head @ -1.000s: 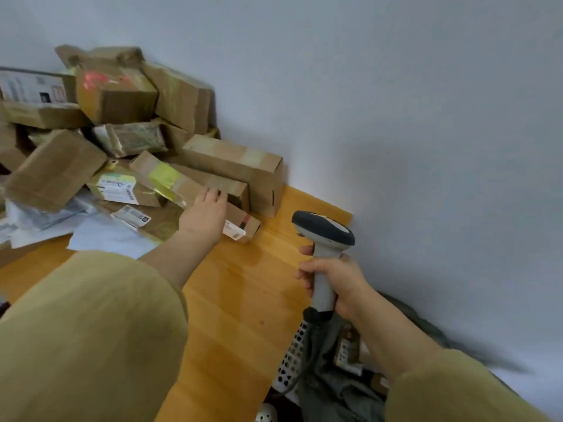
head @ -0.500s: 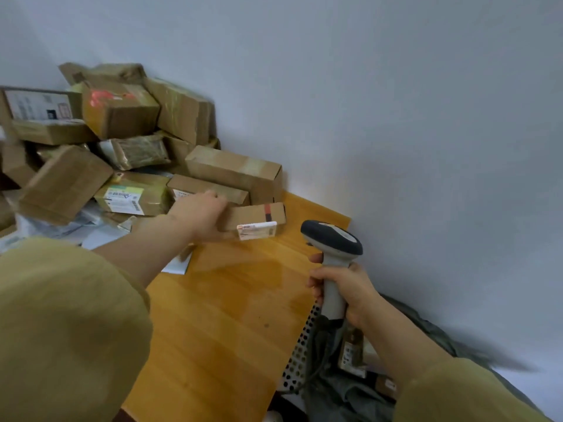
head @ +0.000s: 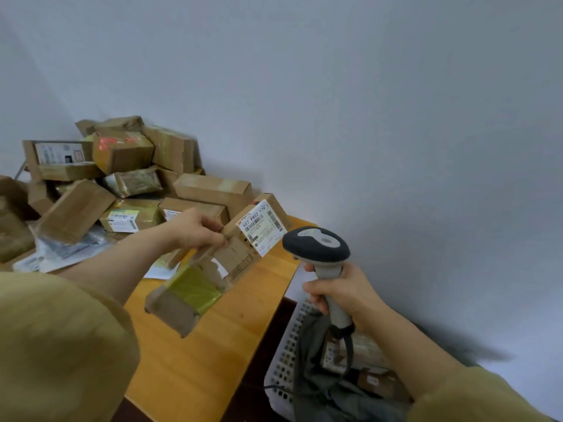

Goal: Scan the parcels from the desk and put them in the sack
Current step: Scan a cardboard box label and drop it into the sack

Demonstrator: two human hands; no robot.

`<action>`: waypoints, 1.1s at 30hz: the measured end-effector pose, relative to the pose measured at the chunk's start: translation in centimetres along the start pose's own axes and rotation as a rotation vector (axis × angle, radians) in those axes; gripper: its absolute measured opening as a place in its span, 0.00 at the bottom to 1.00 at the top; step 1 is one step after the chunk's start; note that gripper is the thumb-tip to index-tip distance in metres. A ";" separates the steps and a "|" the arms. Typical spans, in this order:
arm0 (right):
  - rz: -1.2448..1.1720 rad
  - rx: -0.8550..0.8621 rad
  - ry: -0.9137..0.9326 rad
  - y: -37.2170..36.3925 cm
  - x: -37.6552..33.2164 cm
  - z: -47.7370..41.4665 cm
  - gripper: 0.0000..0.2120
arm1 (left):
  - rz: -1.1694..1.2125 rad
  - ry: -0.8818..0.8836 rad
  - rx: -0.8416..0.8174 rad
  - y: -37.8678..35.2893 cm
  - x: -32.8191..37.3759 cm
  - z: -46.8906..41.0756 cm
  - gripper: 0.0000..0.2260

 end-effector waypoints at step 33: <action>0.310 0.147 0.075 3.5 0.1 6.9 0.07 | -0.185 -0.050 -0.028 -3.8 6.9 1.3 0.12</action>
Point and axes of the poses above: each hand's wrist, its own z-axis away from the middle knuckle, its own y-axis out of the back of the hand, x = y × z, the point moved 2 cm from there along -z, towards the middle knuckle, and after that the axes turned 5 degrees about z, right-handed, at the moved point
